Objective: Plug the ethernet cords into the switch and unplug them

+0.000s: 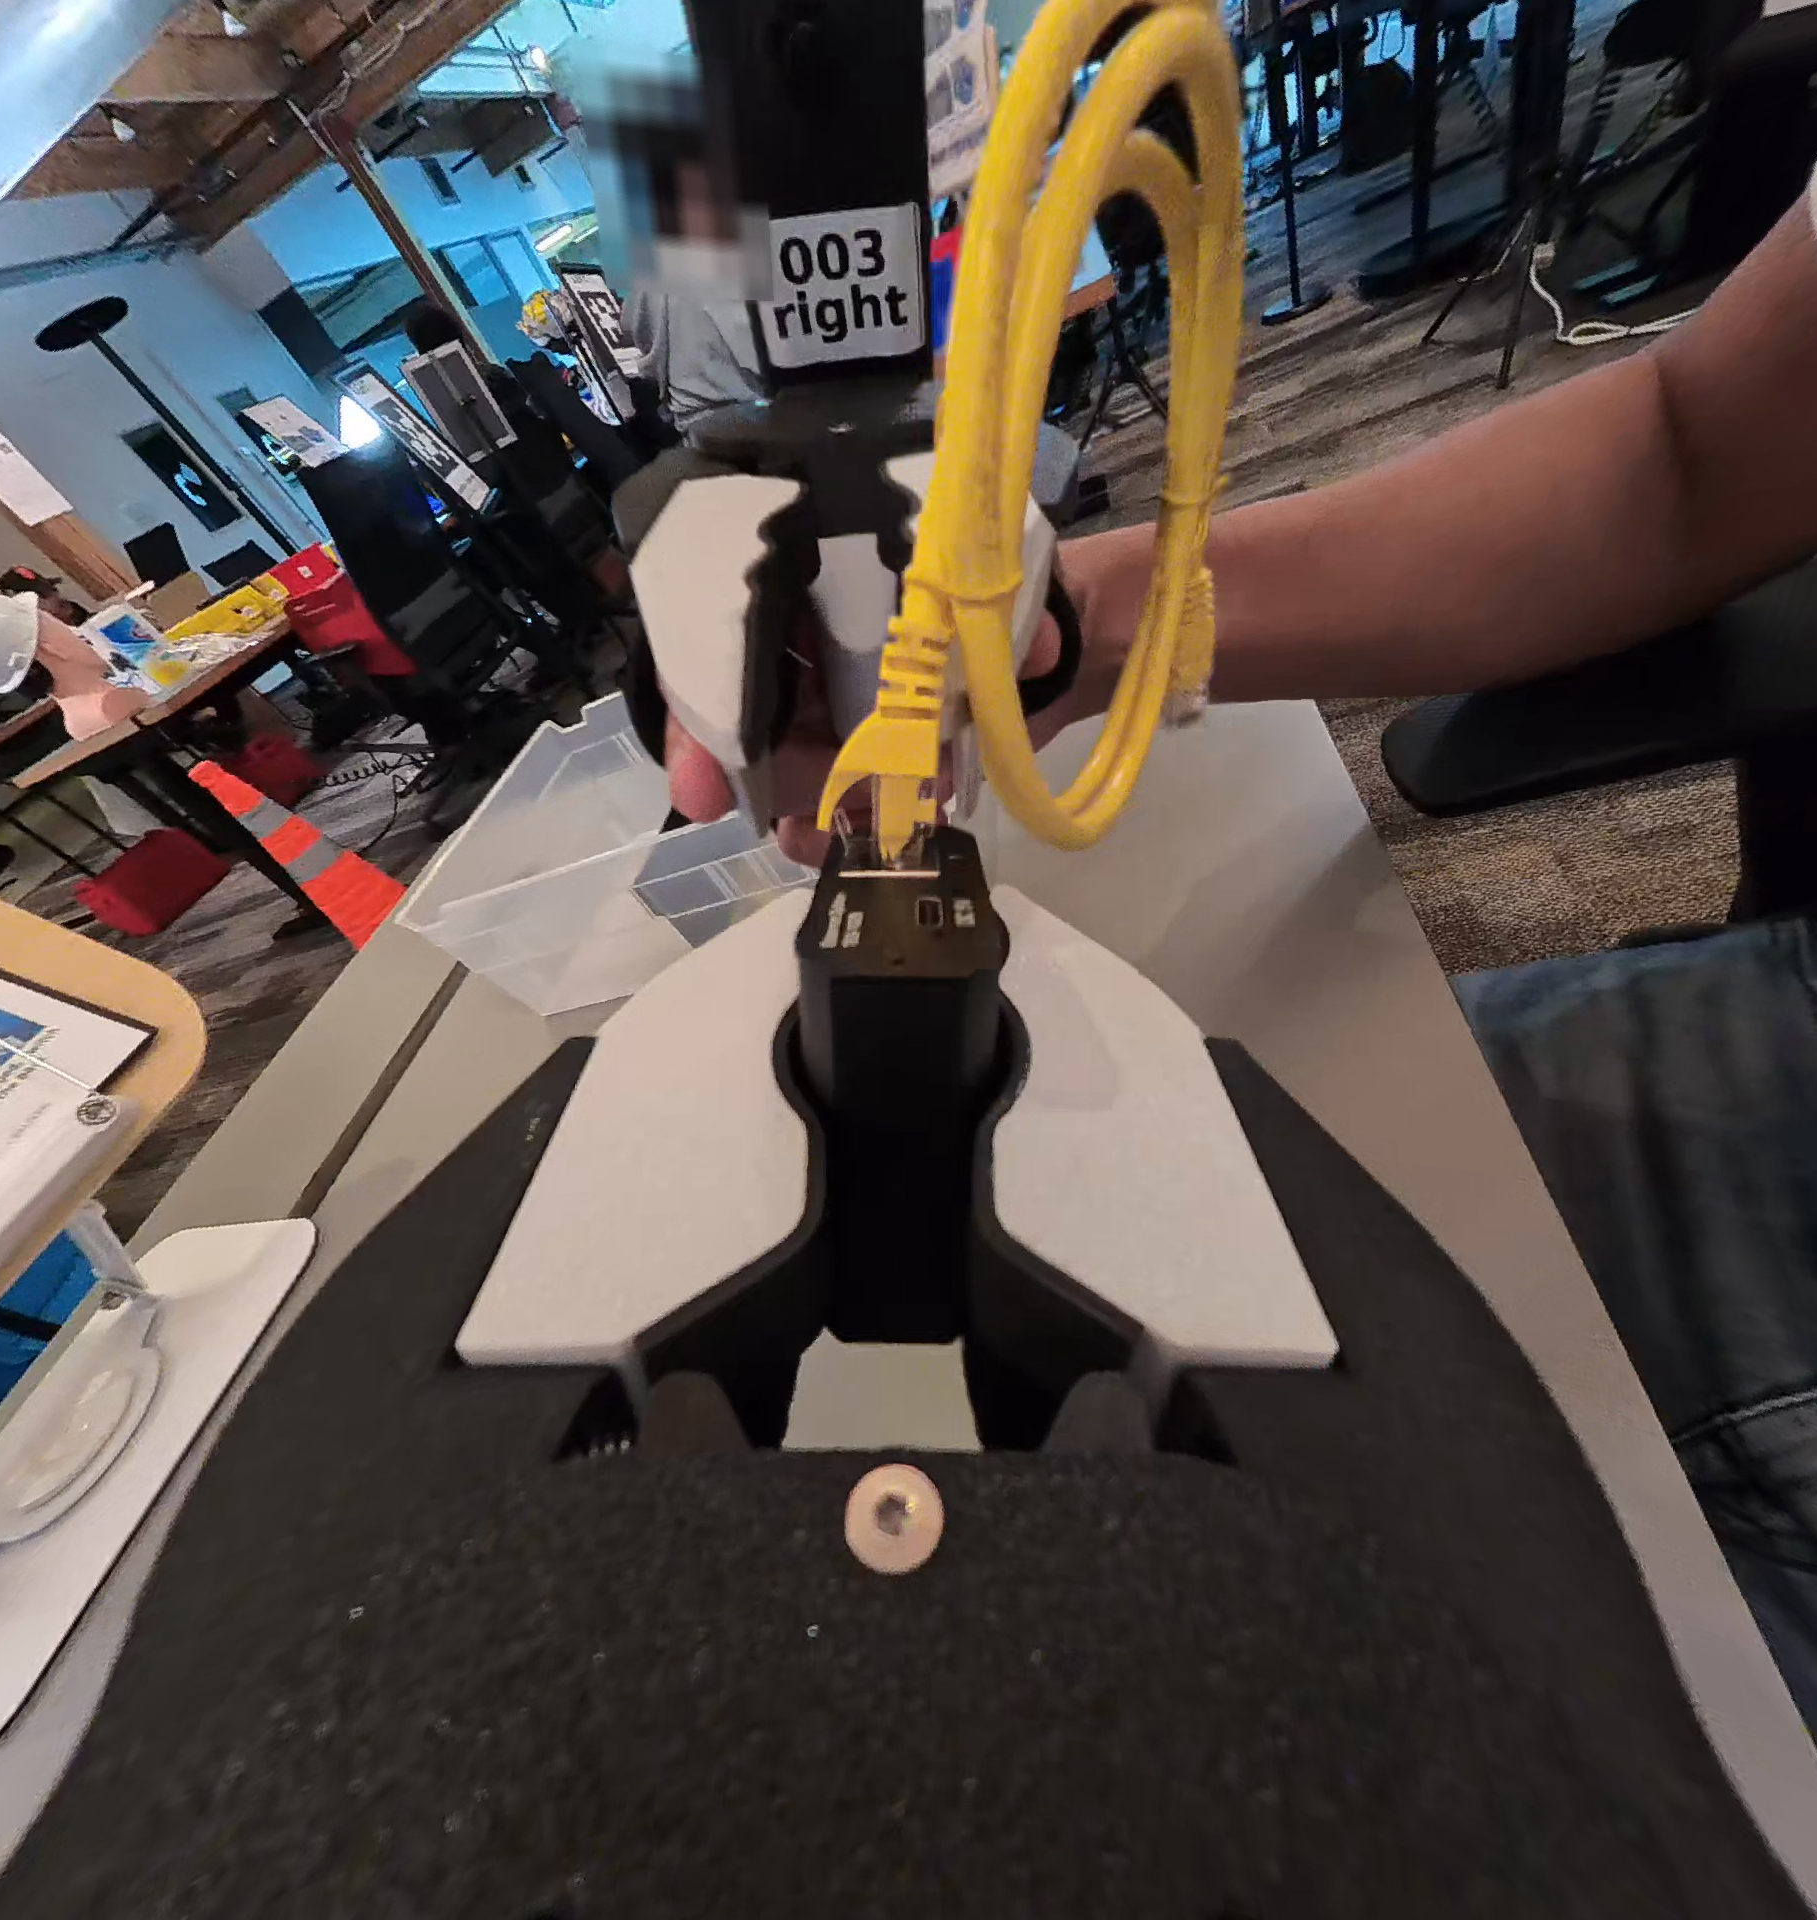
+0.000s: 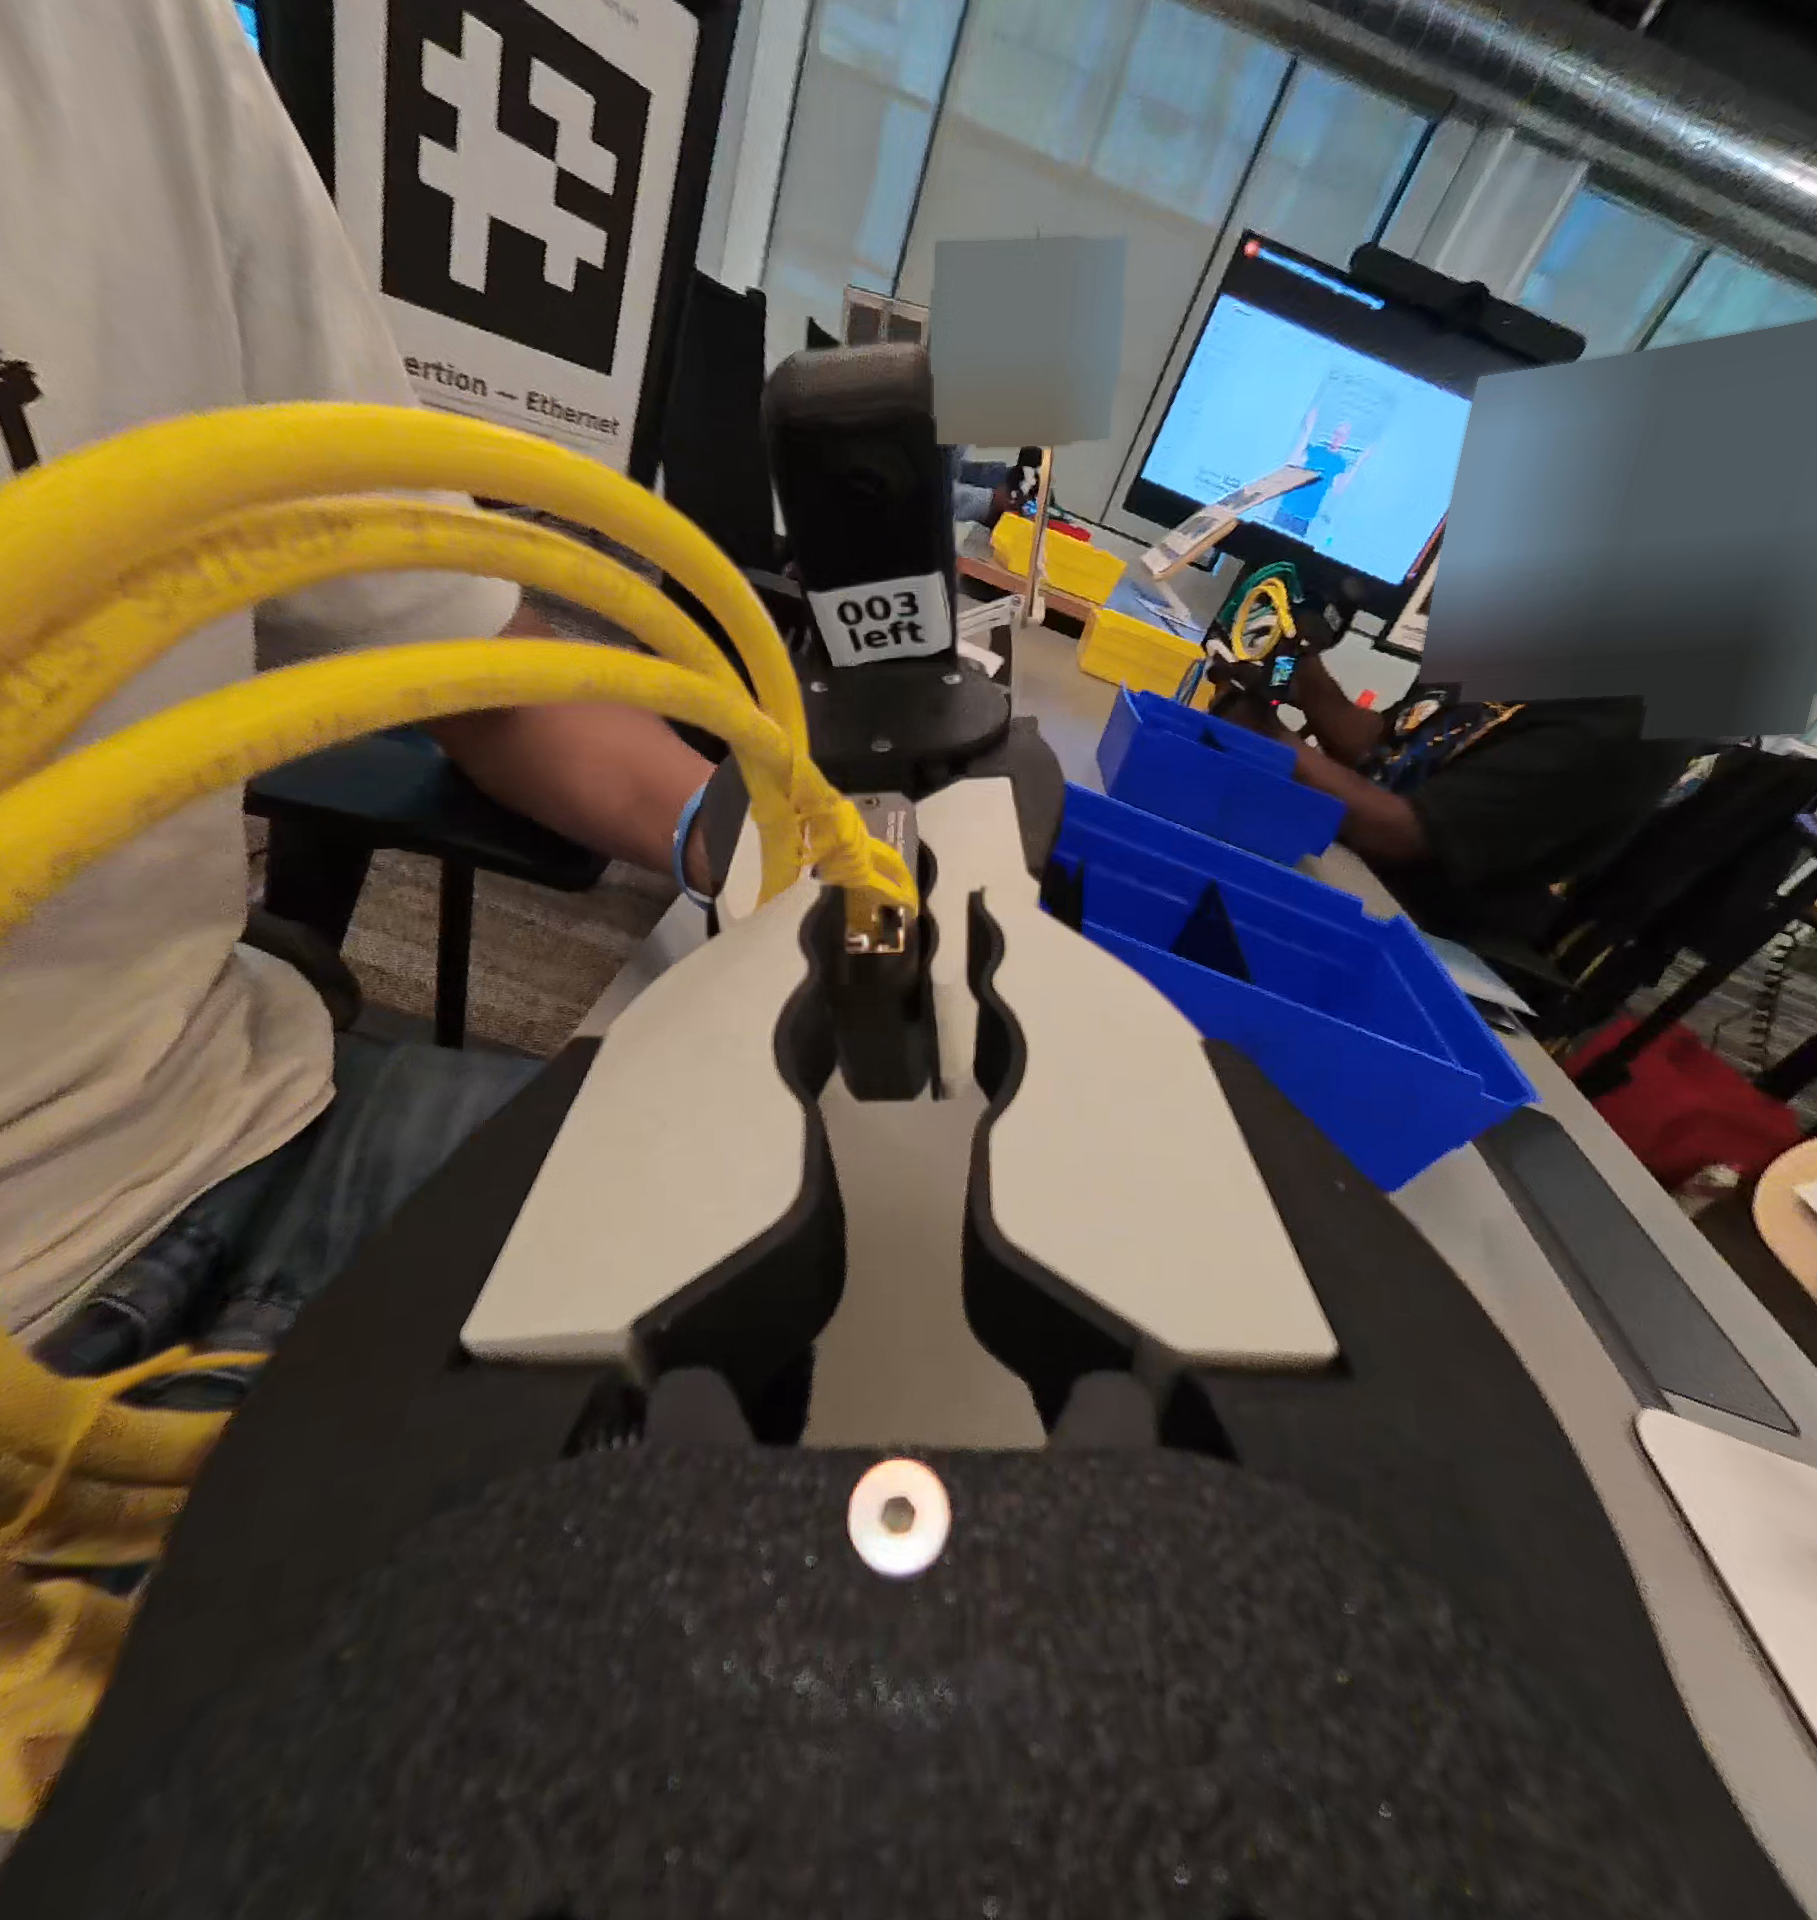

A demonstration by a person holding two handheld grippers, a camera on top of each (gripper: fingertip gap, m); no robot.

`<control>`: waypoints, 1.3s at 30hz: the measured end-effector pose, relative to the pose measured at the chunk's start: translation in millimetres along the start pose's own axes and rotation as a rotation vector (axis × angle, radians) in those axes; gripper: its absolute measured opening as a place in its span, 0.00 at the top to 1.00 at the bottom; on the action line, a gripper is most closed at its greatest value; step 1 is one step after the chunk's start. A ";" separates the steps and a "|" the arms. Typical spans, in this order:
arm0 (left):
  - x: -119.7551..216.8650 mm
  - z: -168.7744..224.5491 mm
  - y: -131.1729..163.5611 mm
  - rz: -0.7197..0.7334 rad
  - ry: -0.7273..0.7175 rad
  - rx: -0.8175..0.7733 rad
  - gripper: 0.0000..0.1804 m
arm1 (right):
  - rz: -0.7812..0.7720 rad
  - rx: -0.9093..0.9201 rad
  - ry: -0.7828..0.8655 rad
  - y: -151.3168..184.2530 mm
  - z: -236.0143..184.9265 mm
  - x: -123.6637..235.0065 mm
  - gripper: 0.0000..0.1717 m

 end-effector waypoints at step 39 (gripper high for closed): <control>-8.8 -2.9 0.8 0.058 0.000 0.215 0.86 | 0.067 0.023 0.104 9.6 -5.9 -9.7 0.92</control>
Point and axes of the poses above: each gripper's, where its closed fingertips meet, x back along the fingers, y out of its underside, z = x × y across the jaws, the point moved 9 cm from there along x, back along the fingers, and after that the axes turned 5 degrees about z, right-handed, at the moved point
